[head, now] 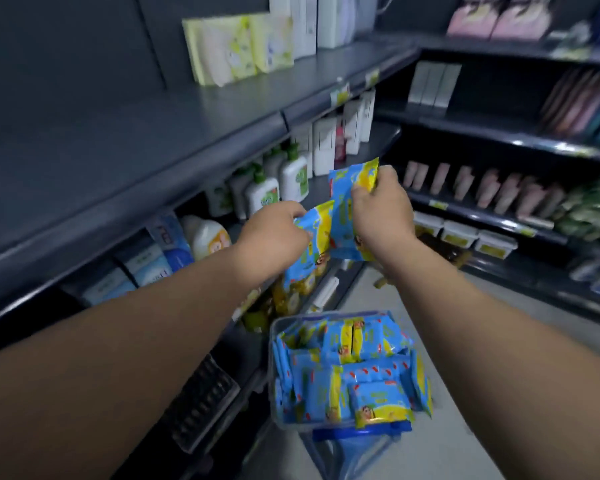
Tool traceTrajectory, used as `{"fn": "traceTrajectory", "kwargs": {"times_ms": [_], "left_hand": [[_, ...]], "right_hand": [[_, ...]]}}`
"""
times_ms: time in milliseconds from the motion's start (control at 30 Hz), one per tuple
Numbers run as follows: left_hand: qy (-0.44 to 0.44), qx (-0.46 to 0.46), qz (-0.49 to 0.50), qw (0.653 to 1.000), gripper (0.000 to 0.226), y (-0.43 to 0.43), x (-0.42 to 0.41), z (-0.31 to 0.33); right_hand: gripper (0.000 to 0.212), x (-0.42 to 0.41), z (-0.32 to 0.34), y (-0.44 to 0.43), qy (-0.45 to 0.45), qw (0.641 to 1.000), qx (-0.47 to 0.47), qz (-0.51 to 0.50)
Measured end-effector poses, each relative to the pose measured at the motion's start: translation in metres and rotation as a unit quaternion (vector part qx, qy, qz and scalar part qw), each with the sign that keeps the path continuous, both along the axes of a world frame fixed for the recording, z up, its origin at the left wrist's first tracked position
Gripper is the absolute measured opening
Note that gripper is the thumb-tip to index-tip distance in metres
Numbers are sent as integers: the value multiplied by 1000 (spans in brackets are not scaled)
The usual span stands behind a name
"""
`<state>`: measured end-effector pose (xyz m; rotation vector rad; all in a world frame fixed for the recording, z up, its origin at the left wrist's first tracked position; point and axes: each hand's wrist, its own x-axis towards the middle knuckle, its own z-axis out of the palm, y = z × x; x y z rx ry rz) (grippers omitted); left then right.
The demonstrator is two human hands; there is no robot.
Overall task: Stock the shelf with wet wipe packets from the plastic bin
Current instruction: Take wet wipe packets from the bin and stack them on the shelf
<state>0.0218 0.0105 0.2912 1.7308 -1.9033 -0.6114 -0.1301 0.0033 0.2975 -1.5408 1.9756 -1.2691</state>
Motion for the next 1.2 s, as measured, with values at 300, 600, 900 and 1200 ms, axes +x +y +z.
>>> {"fn": "traceTrajectory", "kwargs": {"times_ms": [300,600,900,1200], "left_hand": [[83,-117,32,989,17,50,55,112],[142,-175,170,959,9,101,174,178],[234,-185,376,877,11,192,327,194],[347,-140,543,751,18,283,443,169]], "right_hand": [[18,53,116,28,-12,992,-120,26],[14,164,177,51,-68,970,-178,151],[19,313,189,81,-250,905,-64,339],[21,460,170,145,-456,721,213,475]]}}
